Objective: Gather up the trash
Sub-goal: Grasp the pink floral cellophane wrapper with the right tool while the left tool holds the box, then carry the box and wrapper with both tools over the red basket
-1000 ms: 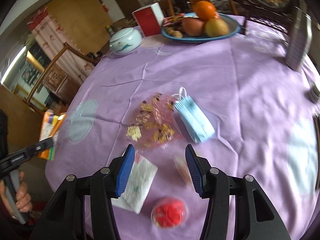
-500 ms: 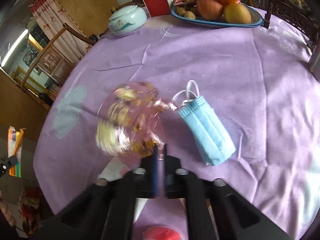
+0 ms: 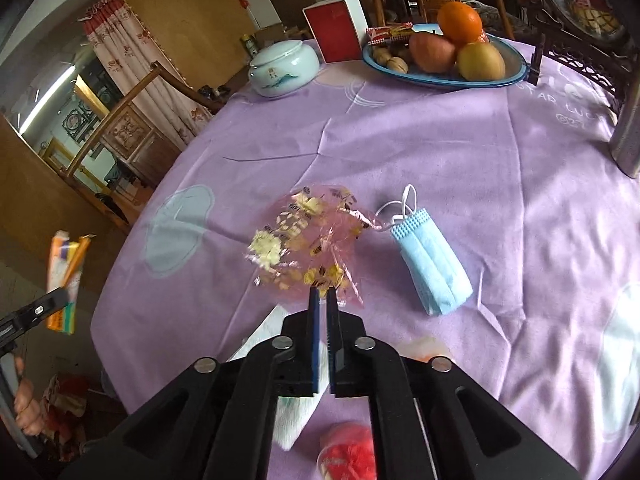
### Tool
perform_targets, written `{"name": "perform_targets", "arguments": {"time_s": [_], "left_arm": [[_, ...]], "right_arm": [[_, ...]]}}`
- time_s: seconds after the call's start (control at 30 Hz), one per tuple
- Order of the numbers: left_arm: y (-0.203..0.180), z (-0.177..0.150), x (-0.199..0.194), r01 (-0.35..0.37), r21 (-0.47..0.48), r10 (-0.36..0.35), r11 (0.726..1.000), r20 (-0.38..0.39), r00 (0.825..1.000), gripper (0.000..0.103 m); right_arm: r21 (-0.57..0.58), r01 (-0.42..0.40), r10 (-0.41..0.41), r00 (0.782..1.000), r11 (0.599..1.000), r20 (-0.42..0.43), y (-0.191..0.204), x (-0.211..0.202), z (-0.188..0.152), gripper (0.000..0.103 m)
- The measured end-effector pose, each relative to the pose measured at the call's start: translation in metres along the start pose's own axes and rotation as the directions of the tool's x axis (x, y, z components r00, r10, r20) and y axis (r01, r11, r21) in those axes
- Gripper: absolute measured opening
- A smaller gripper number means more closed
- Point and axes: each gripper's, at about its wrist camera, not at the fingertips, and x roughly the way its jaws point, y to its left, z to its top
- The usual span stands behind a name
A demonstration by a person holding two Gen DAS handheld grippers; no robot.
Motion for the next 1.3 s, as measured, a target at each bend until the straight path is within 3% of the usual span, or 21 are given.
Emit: {"name": "perform_targets", "arguments": {"time_s": [0.07,0.23,0.33,0.37,0.43,0.63,0.93,1.1,1.2,1.3], "left_arm": [[0.009,-0.003,-0.007,-0.027,-0.023,0.027,0.999,0.005,1.000,0.050],[0.034,-0.010,-0.022,-0.090,-0.096,0.092,0.991,0.011,0.996,0.050],[0.047,-0.017,-0.030,-0.119,-0.130,0.122,0.984,0.011,0.992,0.050],[0.049,-0.019,-0.032,-0.125,-0.136,0.128,0.983,0.012,0.992,0.050],[0.055,-0.022,-0.035,-0.131,-0.149,0.134,0.980,0.013,0.991,0.050],[0.064,-0.024,-0.036,-0.113,-0.173,0.120,0.978,0.029,0.992,0.050],[0.090,-0.036,-0.038,-0.097,-0.229,0.110,0.968,0.042,0.993,0.050],[0.132,-0.060,-0.050,-0.131,-0.325,0.151,0.936,0.034,0.988,0.050],[0.167,-0.086,-0.059,-0.168,-0.407,0.190,0.898,0.012,0.982,0.050],[0.206,-0.123,-0.068,-0.212,-0.498,0.227,0.841,-0.030,0.973,0.050]], "right_arm": [[-0.008,0.021,-0.021,1.000,1.000,0.010,0.001,0.009,0.005,0.047],[-0.030,0.032,-0.033,0.999,0.999,-0.027,0.004,0.042,0.014,0.047],[-0.006,0.018,-0.018,0.998,1.000,-0.065,0.002,0.059,0.014,0.041],[0.001,0.003,-0.003,0.997,1.000,-0.071,0.002,0.061,0.014,0.024],[0.017,-0.030,0.031,0.999,0.999,-0.045,0.005,0.053,0.012,0.020],[-0.050,-0.116,0.119,0.991,0.992,0.058,0.038,-0.007,0.012,0.018],[-0.171,-0.210,0.224,0.972,0.963,0.068,0.099,-0.057,0.002,0.018],[-0.255,-0.265,0.272,0.962,0.930,-0.005,0.145,-0.048,-0.003,0.018],[-0.312,-0.303,0.300,0.952,0.900,-0.059,0.179,-0.039,-0.007,0.018],[-0.357,-0.336,0.319,0.942,0.872,-0.106,0.208,-0.031,-0.013,0.018]]}}
